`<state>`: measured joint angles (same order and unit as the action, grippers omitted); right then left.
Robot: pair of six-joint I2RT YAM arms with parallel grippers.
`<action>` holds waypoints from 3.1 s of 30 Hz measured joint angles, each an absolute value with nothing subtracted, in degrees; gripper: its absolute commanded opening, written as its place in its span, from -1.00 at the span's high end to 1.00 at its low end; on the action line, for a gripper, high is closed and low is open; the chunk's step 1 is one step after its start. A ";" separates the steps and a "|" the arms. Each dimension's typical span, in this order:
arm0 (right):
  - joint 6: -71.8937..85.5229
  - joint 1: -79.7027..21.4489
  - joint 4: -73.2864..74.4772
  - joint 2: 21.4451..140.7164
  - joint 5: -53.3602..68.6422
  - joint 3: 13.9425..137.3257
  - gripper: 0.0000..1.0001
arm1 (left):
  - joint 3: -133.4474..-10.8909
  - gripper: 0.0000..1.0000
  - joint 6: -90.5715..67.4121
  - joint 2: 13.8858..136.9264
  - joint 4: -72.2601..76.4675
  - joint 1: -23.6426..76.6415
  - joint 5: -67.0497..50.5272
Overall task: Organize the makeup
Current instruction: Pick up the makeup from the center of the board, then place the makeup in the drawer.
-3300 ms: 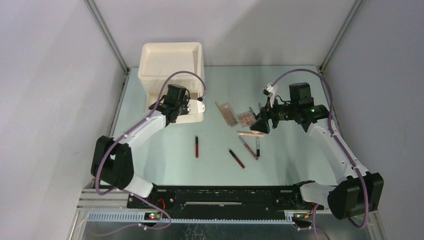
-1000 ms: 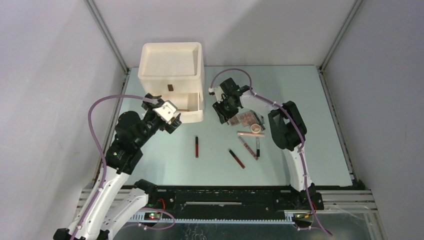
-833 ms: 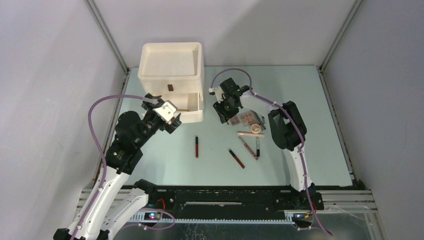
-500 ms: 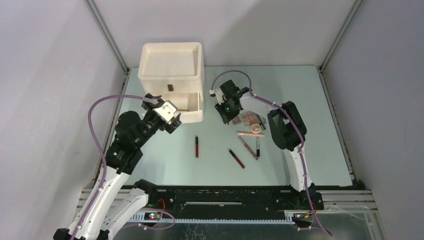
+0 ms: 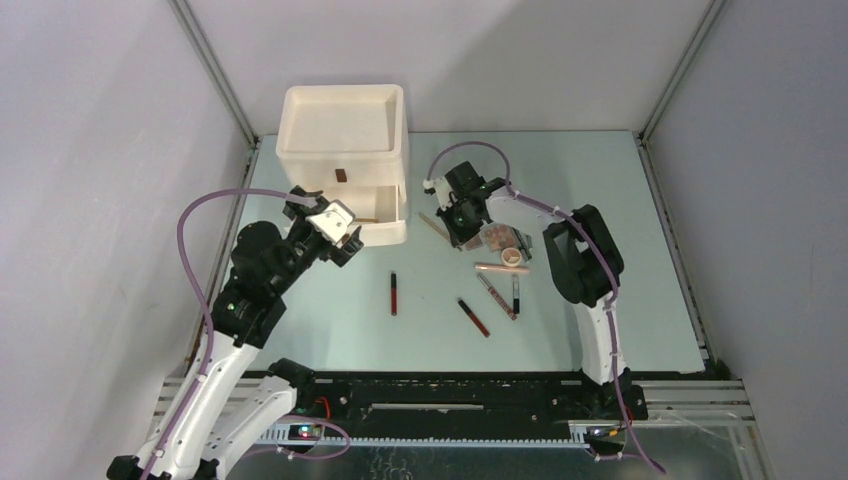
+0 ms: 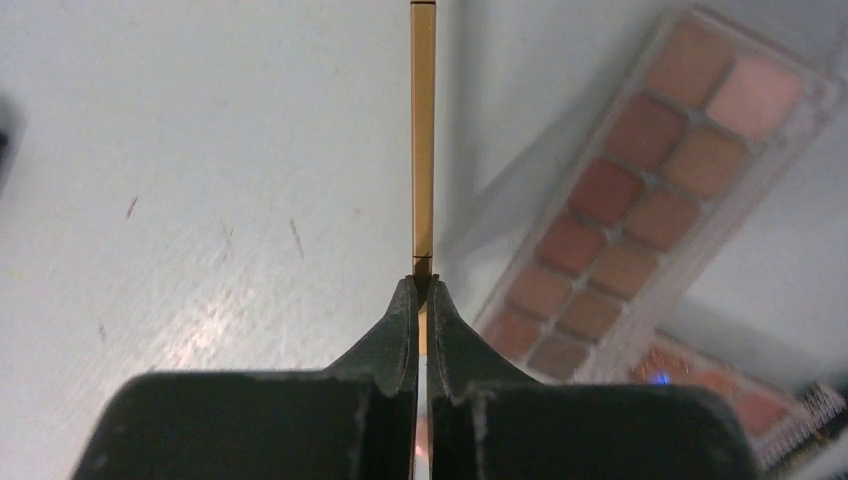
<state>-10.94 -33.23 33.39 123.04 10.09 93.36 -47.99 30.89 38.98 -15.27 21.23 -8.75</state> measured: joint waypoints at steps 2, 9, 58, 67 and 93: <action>-10.31 -32.60 33.36 120.20 11.18 91.15 1.00 | -47.99 -1.00 30.85 39.42 -15.22 21.23 -8.73; -6.39 -27.64 28.58 99.96 16.82 82.21 1.00 | -49.19 -1.00 27.18 44.25 -15.92 21.21 -12.53; -2.55 -18.57 17.08 65.58 55.18 68.88 -0.88 | -67.53 0.98 20.86 61.23 -9.19 27.77 -17.76; -11.46 -18.57 27.55 65.10 47.48 68.88 -0.88 | -62.78 0.90 51.20 67.31 -14.98 27.38 4.58; -14.63 -13.21 34.37 84.73 19.25 68.27 -0.83 | -62.67 0.01 63.05 85.76 -20.36 24.18 16.19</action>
<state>-14.63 -13.21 34.37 84.73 19.25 68.27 -62.67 63.05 85.76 -20.36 24.18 16.19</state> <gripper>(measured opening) 0.929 0.409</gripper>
